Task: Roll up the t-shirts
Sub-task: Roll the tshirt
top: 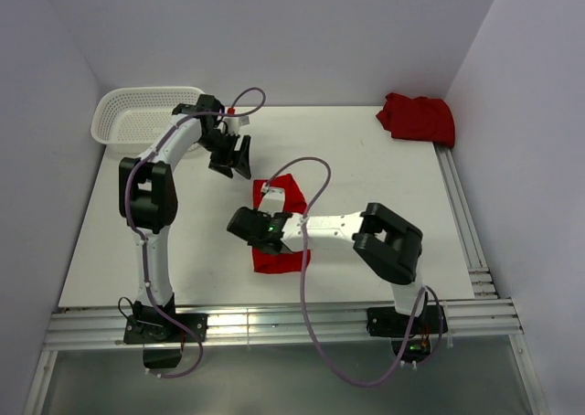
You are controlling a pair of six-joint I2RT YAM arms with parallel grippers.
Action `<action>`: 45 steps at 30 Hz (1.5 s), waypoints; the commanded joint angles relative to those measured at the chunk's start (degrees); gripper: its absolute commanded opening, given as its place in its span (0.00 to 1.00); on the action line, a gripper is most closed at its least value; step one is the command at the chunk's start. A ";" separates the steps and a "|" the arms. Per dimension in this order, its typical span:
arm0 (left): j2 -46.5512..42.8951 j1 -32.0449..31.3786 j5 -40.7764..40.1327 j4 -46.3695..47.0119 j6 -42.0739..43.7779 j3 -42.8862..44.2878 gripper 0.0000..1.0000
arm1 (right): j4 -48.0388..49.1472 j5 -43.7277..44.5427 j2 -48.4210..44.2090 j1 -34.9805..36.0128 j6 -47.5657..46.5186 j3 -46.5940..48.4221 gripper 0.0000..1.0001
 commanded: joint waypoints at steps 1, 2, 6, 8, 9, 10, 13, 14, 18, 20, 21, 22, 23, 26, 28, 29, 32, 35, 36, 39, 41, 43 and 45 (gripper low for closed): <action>-4.58 0.84 3.77 0.44 2.31 -0.92 0.77 | 19.04 -14.38 -2.60 -1.61 -0.66 -8.08 0.19; -4.93 0.93 4.12 0.52 2.40 -1.45 0.77 | 21.36 -15.61 -3.30 -2.22 -0.66 -9.40 0.19; -7.13 1.81 6.14 1.49 4.06 -5.57 0.77 | 32.08 -21.58 -6.29 -4.95 1.00 -16.42 0.18; -8.44 1.90 6.76 2.19 4.51 -7.42 0.77 | 41.04 -26.15 -6.91 -6.80 2.32 -20.90 0.18; -8.80 1.90 7.20 3.07 4.77 -9.26 0.77 | 43.85 -27.48 -7.09 -7.41 3.81 -22.06 0.18; -9.23 1.90 7.37 3.68 4.77 -10.23 0.77 | 47.97 -29.58 -7.00 -8.03 4.43 -22.94 0.18; -10.12 1.99 7.46 5.88 4.68 -13.92 0.77 | 51.16 -30.74 -5.77 -9.52 6.37 -24.44 0.18; -10.03 1.90 7.38 6.32 4.60 -14.63 0.77 | 52.13 -30.74 -5.60 -9.79 6.89 -25.05 0.18; -9.94 1.90 6.15 9.31 4.16 -18.67 0.77 | 63.54 -35.29 -3.14 -11.28 13.29 -31.36 0.18; -9.51 1.90 6.58 10.45 4.07 -19.55 0.77 | 69.79 -36.62 -1.73 -11.98 15.41 -32.87 0.17; -9.33 1.90 6.76 10.72 4.07 -20.17 0.77 | 71.46 -37.50 -0.25 -12.51 17.08 -33.92 0.17; -9.15 1.81 7.20 10.98 4.07 -20.52 0.77 | 74.52 -37.94 0.46 -12.69 17.88 -34.37 0.17; -8.80 1.72 7.11 11.51 3.98 -20.79 0.77 | 75.77 -38.21 1.25 -12.86 18.76 -35.24 0.17; -8.54 1.02 7.20 13.09 3.28 -22.19 0.77 | 81.05 -38.47 3.98 -13.22 22.01 -36.65 0.17; -8.01 0.58 7.11 14.23 2.23 -22.81 0.76 | 83.59 -38.30 5.56 -13.22 24.03 -37.80 0.17; -7.57 0.06 6.85 14.67 1.79 -22.90 0.76 | 84.39 -38.30 6.09 -13.22 25.17 -38.32 0.17; -6.96 -1.43 3.44 16.25 -0.58 -23.16 0.70 | 86.94 -38.04 7.50 -13.31 26.84 -39.47 0.17; -6.69 -2.84 -2.61 16.70 -2.34 -22.99 0.68 | 84.32 -37.34 6.80 -13.39 26.68 -39.47 0.20; -6.86 -3.89 -4.47 16.78 -2.35 -22.99 0.66 | 82.57 -36.81 5.58 -13.31 25.89 -39.21 0.20; -7.22 -6.01 -10.89 17.05 -4.44 -23.34 0.62 | 72.04 -34.18 1.71 -13.22 22.82 -37.89 0.37; -6.78 -7.32 -12.74 16.35 -4.37 -23.07 0.60 | 62.37 -31.11 -1.53 -13.13 20.36 -35.97 0.42; -6.60 -7.94 -15.38 16.00 -4.28 -22.72 0.59 | 51.16 -28.38 -3.56 -12.69 18.25 -33.77 0.47; -6.52 -8.73 -17.40 15.64 -4.19 -22.37 0.59 | 39.65 -24.00 -6.03 -11.91 15.17 -29.38 0.50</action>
